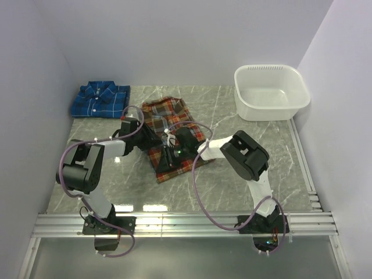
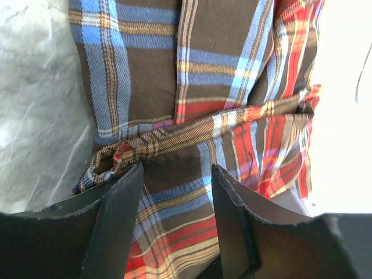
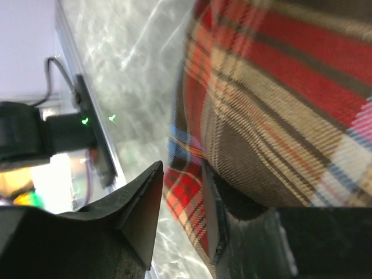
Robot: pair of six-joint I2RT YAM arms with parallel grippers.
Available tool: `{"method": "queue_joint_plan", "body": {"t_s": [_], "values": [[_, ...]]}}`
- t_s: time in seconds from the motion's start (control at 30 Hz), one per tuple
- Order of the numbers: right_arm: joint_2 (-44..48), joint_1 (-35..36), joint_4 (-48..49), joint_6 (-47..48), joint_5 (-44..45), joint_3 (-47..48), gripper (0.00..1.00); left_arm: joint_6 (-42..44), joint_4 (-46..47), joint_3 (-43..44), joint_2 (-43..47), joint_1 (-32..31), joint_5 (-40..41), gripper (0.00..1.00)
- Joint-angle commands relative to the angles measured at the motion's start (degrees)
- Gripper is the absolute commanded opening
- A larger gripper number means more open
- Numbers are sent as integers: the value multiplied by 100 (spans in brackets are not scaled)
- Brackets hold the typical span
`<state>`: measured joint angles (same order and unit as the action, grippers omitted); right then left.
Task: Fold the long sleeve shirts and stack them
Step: Fold the shirt
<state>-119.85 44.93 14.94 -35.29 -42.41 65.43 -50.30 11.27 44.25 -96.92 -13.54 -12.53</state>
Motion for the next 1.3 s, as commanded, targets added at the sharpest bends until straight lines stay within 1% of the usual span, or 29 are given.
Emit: {"method": "queue_joint_plan", "body": {"t_s": [0.0,0.07,0.17,0.37,0.5,0.57,0.67,0.7,0.8,0.83,0.9,0.97,1.07,1.1,1.13,1.17,1.27], "values": [[-275,42,-780,574,-364,400,42,100,-186,207,-160,-35,120,57],[-320,51,-1045,751,-478,409,42,108,-300,312,-204,-35,207,57],[-127,51,-1597,1049,-584,260,41,109,-423,479,-318,-26,295,57],[313,51,-2144,1524,-672,-197,41,73,-450,699,-547,-26,278,56],[331,25,-1987,1446,-663,-539,41,91,-485,761,-626,-17,304,56],[357,16,-1986,1446,-663,-566,40,108,-485,769,-635,-26,287,56],[690,-10,-2144,1534,-540,-487,38,152,-494,752,-503,-26,295,57],[952,-28,-2170,1525,-444,-487,38,179,-529,769,-381,-26,330,57],[1402,-194,-2083,1402,-225,-583,38,249,-669,865,-91,-26,444,59],[1734,-247,-2039,1384,-137,-636,38,293,-792,910,-3,-26,462,60],[2104,-458,-1794,1244,39,-881,38,389,-915,1058,286,-26,480,62],[2552,-660,-1618,1139,136,-1075,39,494,-1109,1191,481,-35,533,67],[2966,-1108,-1162,849,321,-1506,39,626,-1538,1507,867,-78,585,73],[3020,-1370,-1082,787,356,-1689,39,662,-1653,1664,1042,-148,603,74],[3064,-1477,-994,726,348,-1787,39,688,-1750,1718,1140,-201,629,77],[3082,-1600,-810,568,330,-1875,39,749,-1933,1771,1228,-271,664,77],[3056,-1882,-354,270,348,-2191,39,777,-2067,1789,1536,-640,639,77]]}}
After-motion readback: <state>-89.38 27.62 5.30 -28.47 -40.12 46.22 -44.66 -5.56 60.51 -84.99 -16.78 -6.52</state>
